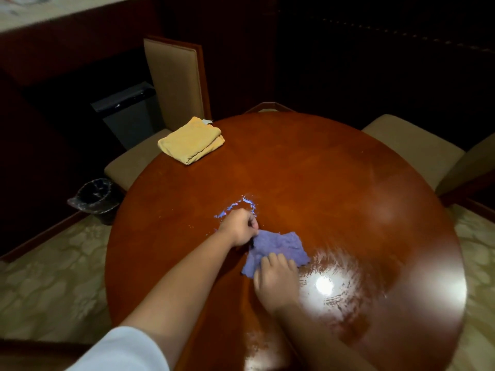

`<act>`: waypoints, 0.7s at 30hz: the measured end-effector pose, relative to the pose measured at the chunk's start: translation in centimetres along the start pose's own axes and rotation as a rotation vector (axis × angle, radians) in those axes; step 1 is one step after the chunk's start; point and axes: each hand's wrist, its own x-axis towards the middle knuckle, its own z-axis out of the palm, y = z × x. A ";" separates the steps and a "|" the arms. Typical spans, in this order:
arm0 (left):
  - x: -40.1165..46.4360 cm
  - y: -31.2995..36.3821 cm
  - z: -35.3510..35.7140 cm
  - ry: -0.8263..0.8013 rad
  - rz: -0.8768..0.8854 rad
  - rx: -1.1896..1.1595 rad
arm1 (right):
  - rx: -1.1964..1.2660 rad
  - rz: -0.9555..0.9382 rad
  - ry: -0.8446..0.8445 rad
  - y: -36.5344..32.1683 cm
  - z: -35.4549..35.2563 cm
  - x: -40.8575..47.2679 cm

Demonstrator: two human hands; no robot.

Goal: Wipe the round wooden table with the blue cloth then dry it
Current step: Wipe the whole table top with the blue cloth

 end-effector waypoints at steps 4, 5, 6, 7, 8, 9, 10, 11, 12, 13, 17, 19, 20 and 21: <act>-0.2 -0.2 0.2 0.007 0.009 -0.013 | 0.145 -0.042 -0.072 -1.5 0.1 -0.4; -0.3 -0.2 0.2 0.003 0.013 -0.014 | 0.171 -0.045 -0.080 -1.8 0.2 -0.6; -0.3 -0.2 0.3 0.003 0.017 -0.020 | 0.204 -0.006 -0.077 -1.9 0.3 -0.5; -0.3 -0.2 0.3 0.004 0.020 -0.030 | 0.227 0.071 -0.063 -2.0 0.2 -0.4; -0.3 -0.2 0.3 0.004 0.023 -0.036 | 0.237 0.164 -0.044 -2.2 0.1 -0.1; -0.2 -0.2 0.4 0.001 0.029 -0.034 | 0.248 0.268 -0.036 -2.4 0.0 0.1; -0.2 -0.2 0.5 -0.003 0.037 -0.030 | 0.252 0.371 -0.031 -2.5 0.3 0.2; -0.2 -0.2 0.5 -0.009 0.042 -0.027 | 0.266 0.478 -0.040 -2.7 0.4 0.3; -0.2 -0.1 0.6 -0.013 0.045 -0.027 | 0.283 0.583 -0.064 -3.0 0.5 0.3; -0.1 0.0 0.6 -0.016 0.048 -0.029 | 0.298 0.670 -0.106 -3.2 0.5 0.3; -0.1 0.4 0.1 -0.054 0.091 -0.055 | 0.289 0.726 -0.178 -2.9 0.0 0.3; -0.1 0.7 -0.3 -0.078 0.113 -0.099 | 0.310 0.712 -0.127 -2.7 -0.4 0.4; -0.3 1.0 -0.5 -0.087 0.120 -0.118 | 0.318 0.700 -0.085 -2.4 -0.6 0.5; -0.5 1.2 -0.7 -0.097 0.124 -0.135 | 0.309 0.673 -0.051 -2.0 -0.6 0.6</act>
